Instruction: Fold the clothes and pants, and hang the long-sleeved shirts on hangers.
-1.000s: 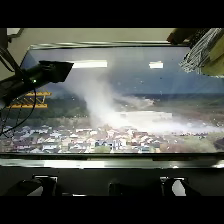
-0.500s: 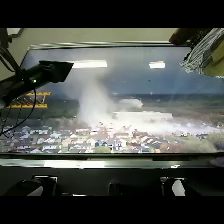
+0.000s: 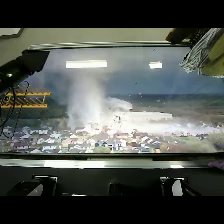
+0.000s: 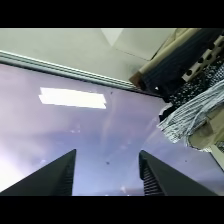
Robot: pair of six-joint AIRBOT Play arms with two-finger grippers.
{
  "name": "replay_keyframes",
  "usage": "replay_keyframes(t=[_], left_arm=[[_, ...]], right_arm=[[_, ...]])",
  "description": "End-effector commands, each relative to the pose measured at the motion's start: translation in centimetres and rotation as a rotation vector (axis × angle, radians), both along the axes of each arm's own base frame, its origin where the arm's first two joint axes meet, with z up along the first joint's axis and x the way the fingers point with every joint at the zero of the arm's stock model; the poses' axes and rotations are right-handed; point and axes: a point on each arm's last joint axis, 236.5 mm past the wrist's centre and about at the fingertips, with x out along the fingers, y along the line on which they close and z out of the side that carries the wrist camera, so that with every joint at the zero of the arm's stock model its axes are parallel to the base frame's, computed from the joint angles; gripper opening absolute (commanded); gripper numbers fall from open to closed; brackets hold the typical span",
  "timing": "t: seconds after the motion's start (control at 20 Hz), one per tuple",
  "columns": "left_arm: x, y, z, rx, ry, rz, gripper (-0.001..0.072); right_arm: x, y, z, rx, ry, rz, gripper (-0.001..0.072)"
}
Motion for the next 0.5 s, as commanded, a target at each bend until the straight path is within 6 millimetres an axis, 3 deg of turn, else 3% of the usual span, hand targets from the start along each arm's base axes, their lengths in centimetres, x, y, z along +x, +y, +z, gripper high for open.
replay_keyframes(t=[0.0, 0.05, 0.1, 0.15, 0.25, 0.35, 0.45], left_arm=[[-1.0, 1.2, -1.4, 0.114, 0.035, 0.002, 0.0268], [-1.4, 1.2, -2.4, 0.166, 0.057, -0.013, 0.0079], [-1.9, 1.4, -3.6, 0.229, 0.087, -0.027, 0.0026], [-2.4, 1.5, -5.1, 0.290, 0.129, -0.047, 0.0025], [-3.9, 2.7, -8.9, 0.386, 0.279, -0.057, 0.0024], [-5.7, 4.8, -12.4, 0.501, 0.424, -0.042, 0.0023], [-6.8, 6.6, -14.7, 0.586, 0.479, -0.020, 0.0023]], right_arm=[[14.7, 7.6, -6.0, 0.089, 0.237, 0.587, 0.0035], [19.6, 12.0, -10.6, 0.099, 0.432, 0.769, 0.0034], [23.2, 16.3, -16.3, 0.123, 0.647, 0.909, 0.0034], [25.0, 19.6, -21.5, 0.149, 0.844, 0.986, 0.0034], [25.8, 24.1, -30.4, 0.139, 1.192, 1.037, 0.0033], [25.4, 25.9, -35.7, 0.116, 1.364, 1.030, 0.0033], [23.9, 26.7, -41.1, 0.201, 1.495, 1.047, 0.0033]])
